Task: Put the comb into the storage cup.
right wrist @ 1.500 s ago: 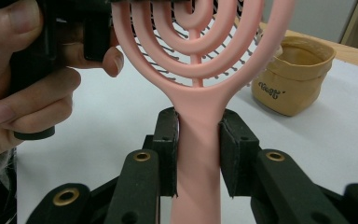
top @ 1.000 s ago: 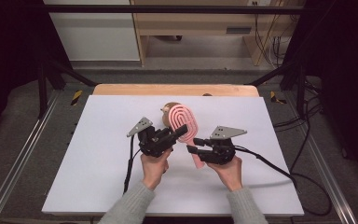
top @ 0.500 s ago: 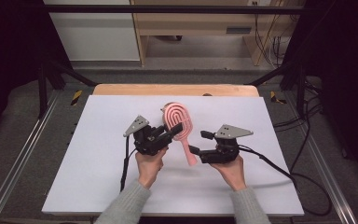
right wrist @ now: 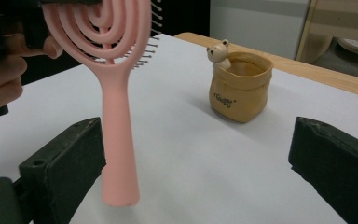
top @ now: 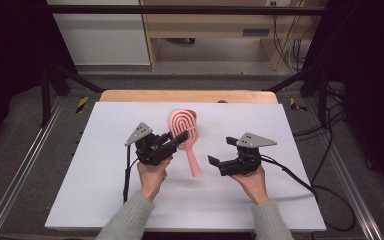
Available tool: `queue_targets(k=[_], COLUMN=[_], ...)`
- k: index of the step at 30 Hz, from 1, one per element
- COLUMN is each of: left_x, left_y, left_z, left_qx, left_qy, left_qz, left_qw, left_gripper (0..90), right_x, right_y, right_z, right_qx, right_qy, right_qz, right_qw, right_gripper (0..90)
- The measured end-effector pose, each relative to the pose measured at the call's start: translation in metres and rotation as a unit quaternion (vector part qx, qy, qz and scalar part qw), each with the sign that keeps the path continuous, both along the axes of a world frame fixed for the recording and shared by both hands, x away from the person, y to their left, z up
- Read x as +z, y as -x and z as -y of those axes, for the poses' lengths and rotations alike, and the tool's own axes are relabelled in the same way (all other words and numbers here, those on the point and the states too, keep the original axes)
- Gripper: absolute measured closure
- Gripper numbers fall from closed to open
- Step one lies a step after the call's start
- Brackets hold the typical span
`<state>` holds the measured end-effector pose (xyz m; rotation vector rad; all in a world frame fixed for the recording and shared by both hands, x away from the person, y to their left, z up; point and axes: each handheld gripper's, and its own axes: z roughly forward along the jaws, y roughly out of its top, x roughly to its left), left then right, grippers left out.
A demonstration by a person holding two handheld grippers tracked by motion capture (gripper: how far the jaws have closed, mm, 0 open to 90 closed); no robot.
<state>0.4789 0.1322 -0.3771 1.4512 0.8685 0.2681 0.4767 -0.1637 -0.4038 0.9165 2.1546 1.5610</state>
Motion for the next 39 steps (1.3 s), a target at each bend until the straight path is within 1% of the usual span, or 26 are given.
queue_targets(k=[2,6,11,16,20,24,26,32,36,39], left_x=[0.001,0.002,0.005,0.006,0.008,0.011,0.011,0.016,0.020,0.022], left_y=[0.000,0.001,0.001,0.000,0.000,-0.001,-0.001,-0.002,-0.003,-0.004], left_z=[-0.002,-0.007,-0.014,-0.018,-0.023,-0.027,-0.028,-0.035,-0.039,-0.041], left_qx=[0.002,0.007,0.013,0.015,0.018,0.020,0.021,0.024,0.029,0.030], left_qy=[-0.002,-0.006,-0.010,-0.013,-0.015,-0.016,-0.017,-0.020,-0.021,-0.023], left_qz=[0.002,0.006,0.012,0.014,0.017,0.016,0.016,0.017,0.018,0.019], left_qw=[1.0000,0.9999,0.9998,0.9997,0.9996,0.9995,0.9995,0.9994,0.9992,0.9991], left_gripper=[63.0,63.0,62.9,63.0,62.9,63.0,62.9,62.9,62.9,63.0], right_x=[-0.001,-0.004,-0.009,-0.012,-0.014,-0.017,-0.018,-0.022,-0.025,-0.027], right_y=[0.000,-0.001,-0.002,-0.002,-0.002,-0.003,-0.003,-0.002,0.000,0.000], right_z=[0.003,0.011,0.019,0.024,0.029,0.038,0.042,0.055,0.063,0.068], right_qx=[0.000,-0.006,-0.011,-0.016,-0.020,-0.027,-0.030,-0.039,-0.045,-0.048], right_qy=[0.000,-0.005,0.001,0.005,0.004,0.000,0.002,0.004,-0.001,0.003], right_qz=[0.002,-0.004,-0.003,-0.002,-0.002,-0.006,-0.009,-0.010,-0.010,-0.012], right_qw=[1.0000,1.0000,0.9999,0.9999,0.9998,0.9996,0.9995,0.9992,0.9990,0.9988], right_gripper=[3.0,2.2,1.3,0.5,0.5,0.7,0.7,0.6,0.6,0.6])
